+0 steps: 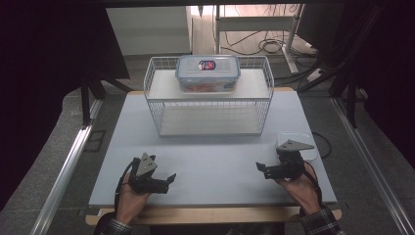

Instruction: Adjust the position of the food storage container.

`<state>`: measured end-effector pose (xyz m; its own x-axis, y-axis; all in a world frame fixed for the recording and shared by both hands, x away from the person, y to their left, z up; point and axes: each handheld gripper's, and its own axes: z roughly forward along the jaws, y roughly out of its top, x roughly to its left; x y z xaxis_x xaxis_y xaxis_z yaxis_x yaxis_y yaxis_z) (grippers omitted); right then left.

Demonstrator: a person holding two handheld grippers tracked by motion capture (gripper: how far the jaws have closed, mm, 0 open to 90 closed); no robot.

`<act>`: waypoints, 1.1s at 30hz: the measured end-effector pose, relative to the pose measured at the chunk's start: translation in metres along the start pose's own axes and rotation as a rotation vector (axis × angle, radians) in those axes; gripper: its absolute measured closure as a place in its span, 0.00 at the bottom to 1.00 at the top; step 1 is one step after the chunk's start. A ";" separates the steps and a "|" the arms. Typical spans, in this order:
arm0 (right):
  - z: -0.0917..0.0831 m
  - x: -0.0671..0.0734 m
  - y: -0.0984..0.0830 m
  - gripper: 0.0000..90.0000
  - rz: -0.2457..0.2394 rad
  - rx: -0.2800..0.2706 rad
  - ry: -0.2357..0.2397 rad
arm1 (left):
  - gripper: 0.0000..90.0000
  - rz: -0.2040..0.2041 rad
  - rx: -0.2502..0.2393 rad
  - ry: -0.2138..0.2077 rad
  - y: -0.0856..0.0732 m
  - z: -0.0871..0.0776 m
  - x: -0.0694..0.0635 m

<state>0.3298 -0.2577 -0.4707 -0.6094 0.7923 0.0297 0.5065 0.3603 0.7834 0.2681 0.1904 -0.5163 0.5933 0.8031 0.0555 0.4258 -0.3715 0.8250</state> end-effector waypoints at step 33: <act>-0.038 -0.138 -0.016 0.99 0.185 0.037 -0.368 | 0.04 -0.014 -0.002 0.006 0.000 0.001 0.001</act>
<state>0.3826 -0.3912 -0.4636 -0.2504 0.9662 -0.0617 0.6126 0.2074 0.7627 0.2693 0.1914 -0.5169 0.5836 0.8107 0.0473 0.4325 -0.3596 0.8268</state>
